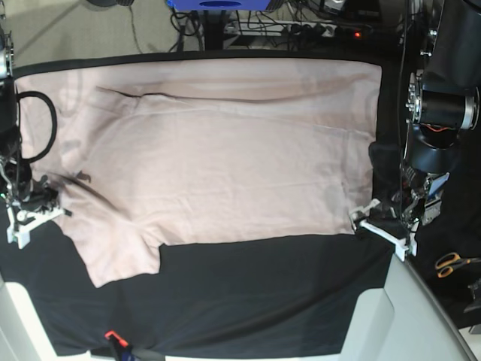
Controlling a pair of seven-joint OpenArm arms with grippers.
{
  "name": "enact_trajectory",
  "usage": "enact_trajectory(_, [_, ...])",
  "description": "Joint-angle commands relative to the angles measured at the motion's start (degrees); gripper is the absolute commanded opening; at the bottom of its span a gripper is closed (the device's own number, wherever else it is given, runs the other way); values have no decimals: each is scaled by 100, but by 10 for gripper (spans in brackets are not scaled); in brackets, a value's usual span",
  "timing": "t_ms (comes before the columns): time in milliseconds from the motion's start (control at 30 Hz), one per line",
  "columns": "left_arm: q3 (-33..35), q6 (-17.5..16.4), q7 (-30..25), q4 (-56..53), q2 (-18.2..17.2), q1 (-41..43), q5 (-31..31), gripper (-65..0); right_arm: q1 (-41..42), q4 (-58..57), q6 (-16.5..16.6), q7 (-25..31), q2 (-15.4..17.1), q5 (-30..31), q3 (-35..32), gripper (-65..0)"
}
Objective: Fold the T-shirt properly
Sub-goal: 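Move the left gripper to the hem corner and grasp it, then drag the hem corner with the left gripper toward the right gripper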
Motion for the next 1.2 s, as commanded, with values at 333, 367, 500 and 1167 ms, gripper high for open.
enact_trajectory(333, [152,-324,16,-84,373,-225,-93,0,136,89,35,109,226,19,23,-650])
enact_trajectory(367, [152,-324,16,-84,373,-216,-93,0,127,89,35,109,244,19,23,-650])
enact_trajectory(500, [152,-350,7,-84,373,-137,-93,-76,48,89,35,109,288,19,58,-650])
enact_trajectory(1167, [135,-350,-371,250,144,74,-85,-650,74,475,35,136,209,19,23,-650])
